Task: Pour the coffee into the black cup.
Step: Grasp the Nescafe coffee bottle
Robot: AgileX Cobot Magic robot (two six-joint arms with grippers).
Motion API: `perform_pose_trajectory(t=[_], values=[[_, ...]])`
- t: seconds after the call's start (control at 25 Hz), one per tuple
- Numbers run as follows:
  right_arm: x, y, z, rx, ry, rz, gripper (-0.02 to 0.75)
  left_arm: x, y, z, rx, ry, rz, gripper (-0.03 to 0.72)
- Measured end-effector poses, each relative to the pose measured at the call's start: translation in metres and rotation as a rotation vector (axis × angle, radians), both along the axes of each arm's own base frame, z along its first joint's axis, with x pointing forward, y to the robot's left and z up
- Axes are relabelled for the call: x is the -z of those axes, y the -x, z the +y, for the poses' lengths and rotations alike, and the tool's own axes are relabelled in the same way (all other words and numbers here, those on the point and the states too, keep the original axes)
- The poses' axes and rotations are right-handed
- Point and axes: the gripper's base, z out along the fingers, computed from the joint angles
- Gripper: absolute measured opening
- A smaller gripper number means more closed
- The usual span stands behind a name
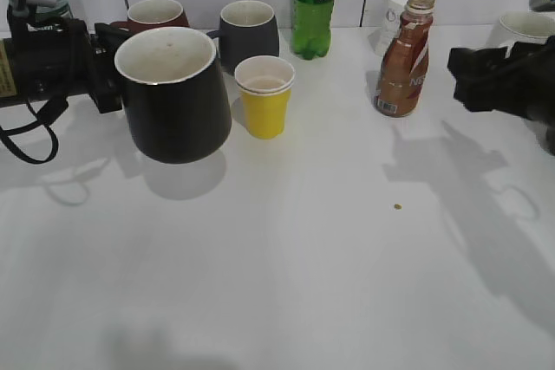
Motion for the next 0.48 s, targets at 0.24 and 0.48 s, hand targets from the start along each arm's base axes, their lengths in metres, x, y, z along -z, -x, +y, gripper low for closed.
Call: perform_pose_trajectory(t=[0.24,0.48], values=[[0.028,-0.012,0.010,-0.073,0.069,0.011,0.591,0.000,0.000,0.000,0.000,0.000,0.000,0.042],[0.065,-0.026,0.018,-0.117,0.122,0.097,0.656,0.000,0.000,0.000,-0.001,-0.001,0.000,0.042]])
